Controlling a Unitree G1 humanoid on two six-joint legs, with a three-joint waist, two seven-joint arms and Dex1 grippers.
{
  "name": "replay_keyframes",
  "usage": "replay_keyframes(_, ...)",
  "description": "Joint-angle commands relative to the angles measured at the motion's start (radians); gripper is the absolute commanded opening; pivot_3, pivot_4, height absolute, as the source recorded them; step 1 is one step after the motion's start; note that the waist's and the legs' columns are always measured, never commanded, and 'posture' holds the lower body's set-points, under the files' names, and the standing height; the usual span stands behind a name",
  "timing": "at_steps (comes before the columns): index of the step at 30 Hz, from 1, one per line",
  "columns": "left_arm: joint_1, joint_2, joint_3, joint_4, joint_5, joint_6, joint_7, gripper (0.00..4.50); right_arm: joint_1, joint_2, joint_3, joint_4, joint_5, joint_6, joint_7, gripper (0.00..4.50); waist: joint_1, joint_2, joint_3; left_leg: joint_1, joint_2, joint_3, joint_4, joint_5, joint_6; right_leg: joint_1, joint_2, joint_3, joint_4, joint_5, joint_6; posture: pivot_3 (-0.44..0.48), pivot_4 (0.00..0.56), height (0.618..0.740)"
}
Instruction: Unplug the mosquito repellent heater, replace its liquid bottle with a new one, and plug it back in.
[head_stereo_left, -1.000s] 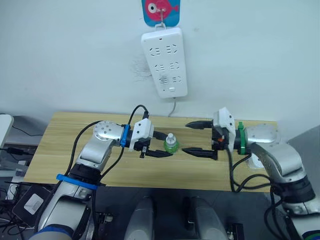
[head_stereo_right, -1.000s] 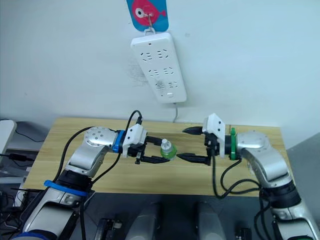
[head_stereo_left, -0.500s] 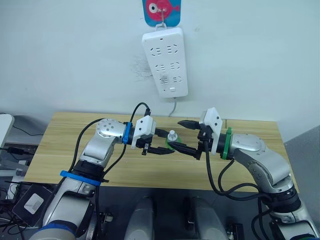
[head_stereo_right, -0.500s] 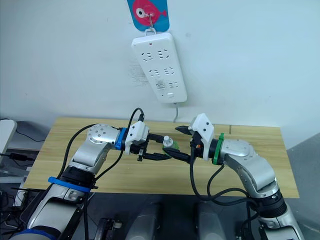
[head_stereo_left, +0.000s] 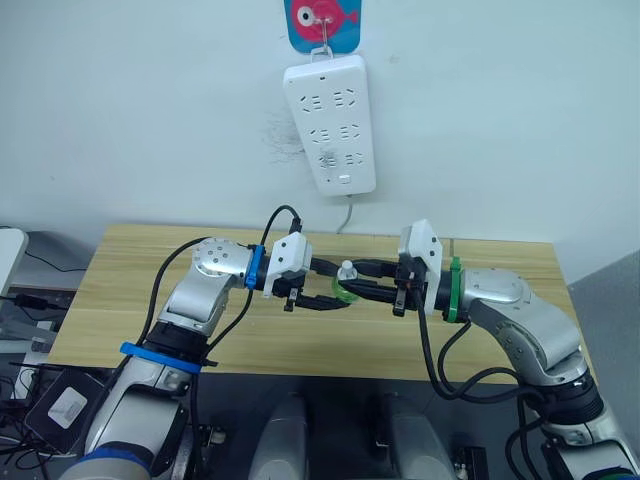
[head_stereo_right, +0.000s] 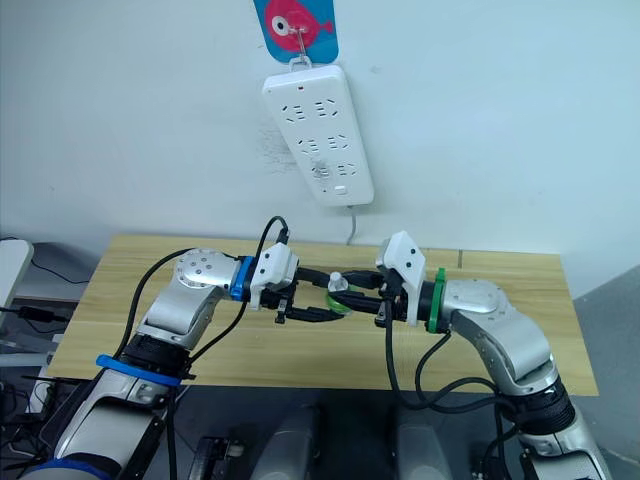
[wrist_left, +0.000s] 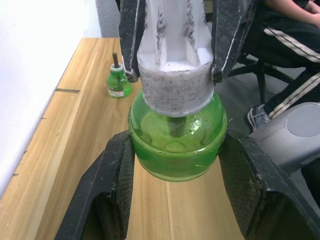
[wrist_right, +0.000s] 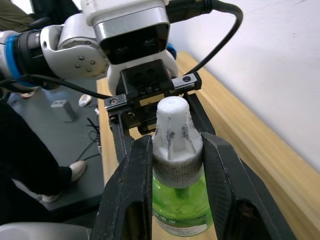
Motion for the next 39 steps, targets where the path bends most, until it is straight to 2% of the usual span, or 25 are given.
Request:
replay_keyframes(1, 0.014, 0.012, -0.010, -0.065, -0.026, 0.002, -0.040, 2.16, -0.125, -0.034, 0.022, 0.130, 0.046, -0.123, 0.267, 1.02, -0.002, 0.000, 0.000, 0.000, 0.000, 0.000, 0.000, 0.000, 0.000, 0.000, 0.000, 0.000, 0.000, 0.000, 0.000, 0.076, 0.251, 0.740)
replay_keyframes(5, 0.027, 0.035, -0.025, -0.100, -0.035, 0.006, -0.087, 2.16, -0.272, -0.058, 0.089, 0.365, -0.007, -0.260, 0.532, 1.02, -0.002, 0.000, 0.000, 0.001, 0.001, 0.000, 0.000, 0.000, 0.001, 0.000, 0.001, -0.001, 0.000, 0.000, 0.000, 0.103, 0.249, 0.740)
replay_keyframes(7, 0.027, 0.046, -0.027, -0.112, -0.039, 0.010, -0.101, 2.16, -0.324, -0.055, 0.107, 0.444, -0.019, -0.286, 0.605, 1.02, -0.001, 0.000, 0.000, 0.001, 0.001, 0.000, 0.000, 0.000, 0.001, 0.000, 0.001, -0.001, 0.000, 0.000, 0.000, 0.115, 0.249, 0.740)
replay_keyframes(12, 0.022, 0.057, -0.012, -0.099, -0.034, 0.010, -0.089, 2.16, -0.344, -0.079, 0.091, 0.509, -0.031, -0.319, 0.667, 2.83, 0.007, 0.000, 0.000, 0.000, 0.001, -0.001, 0.000, 0.000, 0.000, 0.000, 0.000, -0.001, -0.001, 0.000, 0.000, 0.129, 0.250, 0.740)
replay_keyframes(13, 0.021, 0.057, -0.010, -0.095, -0.032, 0.009, -0.082, 2.16, -0.338, -0.091, 0.083, 0.514, -0.032, -0.320, 0.669, 3.08, 0.009, 0.000, 0.000, 0.000, 0.000, -0.001, 0.000, 0.000, 0.000, 0.000, 0.000, -0.001, -0.001, 0.000, 0.000, 0.129, 0.250, 0.740)
replay_keyframes(15, 0.020, 0.056, -0.001, -0.084, -0.028, 0.005, -0.065, 2.16, -0.303, -0.133, 0.055, 0.500, -0.031, -0.311, 0.651, 3.91, 0.014, 0.000, 0.000, 0.000, 0.000, -0.001, 0.000, 0.000, 0.000, 0.000, -0.001, -0.001, -0.001, 0.000, 0.000, 0.125, 0.252, 0.740)
replay_keyframes(17, 0.014, 0.054, 0.006, -0.068, -0.023, -0.001, -0.051, 2.16, -0.251, -0.174, 0.032, 0.469, -0.047, -0.329, 0.625, 4.45, 0.020, 0.000, 0.000, 0.000, 0.000, -0.001, 0.000, 0.000, 0.000, 0.000, -0.001, -0.001, -0.001, 0.000, 0.000, 0.120, 0.252, 0.740)
replay_keyframes(22, -0.002, 0.049, 0.015, -0.032, -0.022, -0.009, -0.030, 2.16, -0.141, -0.197, -0.043, 0.298, -0.020, -0.214, 0.455, 4.45, 0.018, 0.000, 0.000, 0.000, 0.000, 0.000, 0.000, 0.000, 0.000, 0.000, -0.001, -0.001, -0.001, 0.000, 0.000, 0.096, 0.249, 0.740)
replay_keyframes(28, -0.043, 0.022, 0.017, 0.027, -0.014, -0.014, -0.009, 2.16, -0.063, -0.027, -0.086, 0.050, -0.005, -0.025, 0.060, 4.45, 0.003, 0.000, 0.000, 0.000, 0.001, -0.001, 0.000, 0.001, -0.001, 0.000, 0.000, 0.000, 0.001, 0.000, 0.000, 0.077, 0.247, 0.740)
replay_keyframes(30, -0.055, 0.019, 0.015, 0.042, -0.012, -0.020, -0.015, 2.16, -0.064, 0.027, -0.079, 0.000, 0.012, 0.041, -0.026, 4.45, 0.001, 0.000, 0.000, 0.000, 0.001, -0.001, 0.000, 0.001, -0.001, 0.000, 0.000, 0.000, 0.001, 0.000, 0.000, 0.073, 0.247, 0.740)
replay_keyframes(34, -0.082, 0.014, 0.010, 0.071, -0.010, -0.032, -0.030, 2.16, -0.084, 0.095, -0.023, -0.022, -0.020, 0.055, -0.102, 4.45, 0.001, 0.000, 0.000, 0.000, 0.000, -0.001, 0.000, 0.001, -0.001, 0.000, 0.000, 0.000, 0.000, 0.000, 0.000, 0.068, 0.242, 0.740)
replay_keyframes(39, -0.104, 0.001, 0.007, 0.097, -0.005, -0.045, -0.031, 2.16, -0.092, 0.118, 0.008, 0.030, -0.072, -0.016, -0.130, 4.45, 0.001, 0.000, -0.001, 0.000, 0.000, -0.001, 0.000, 0.001, -0.001, 0.000, 0.000, -0.001, 0.000, 0.000, 0.000, 0.061, 0.228, 0.740)
